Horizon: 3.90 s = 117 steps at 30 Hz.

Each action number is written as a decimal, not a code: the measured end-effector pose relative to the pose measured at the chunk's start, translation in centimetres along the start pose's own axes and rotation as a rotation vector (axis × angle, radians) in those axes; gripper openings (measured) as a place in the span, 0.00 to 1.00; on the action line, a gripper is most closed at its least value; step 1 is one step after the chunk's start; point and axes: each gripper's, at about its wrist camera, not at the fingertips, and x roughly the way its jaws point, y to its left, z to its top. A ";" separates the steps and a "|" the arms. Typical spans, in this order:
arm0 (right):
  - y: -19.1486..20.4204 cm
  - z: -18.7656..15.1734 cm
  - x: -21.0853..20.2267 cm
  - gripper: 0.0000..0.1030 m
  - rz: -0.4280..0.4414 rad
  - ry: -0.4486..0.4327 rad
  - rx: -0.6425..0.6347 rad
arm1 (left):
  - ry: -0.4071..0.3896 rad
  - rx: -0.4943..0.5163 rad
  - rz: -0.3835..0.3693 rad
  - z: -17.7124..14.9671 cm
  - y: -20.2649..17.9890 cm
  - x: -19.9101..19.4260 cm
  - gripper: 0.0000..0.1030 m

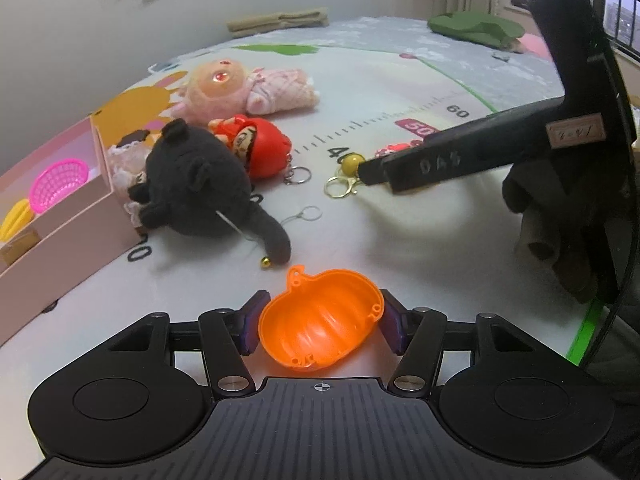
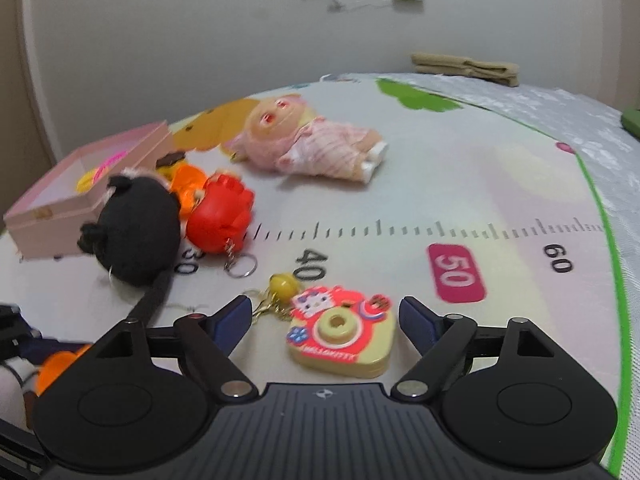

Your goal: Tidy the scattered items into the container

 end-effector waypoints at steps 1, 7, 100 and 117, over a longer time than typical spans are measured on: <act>0.1 -0.1 0.3 0.79 -0.009 0.005 -0.008 | 0.001 -0.003 0.002 0.0 0.1 -0.1 0.61; 0.3 0.1 1.0 0.55 -0.034 0.008 -0.035 | -0.004 -0.029 0.019 -0.1 0.8 -0.6 0.61; 20.4 14.9 6.1 0.53 0.503 -0.036 -0.118 | -0.325 -0.181 0.434 1.8 23.7 -5.1 0.90; 12.3 10.7 3.1 0.71 0.349 -0.153 -0.105 | -0.161 -0.362 0.367 -6.2 22.1 -7.6 0.90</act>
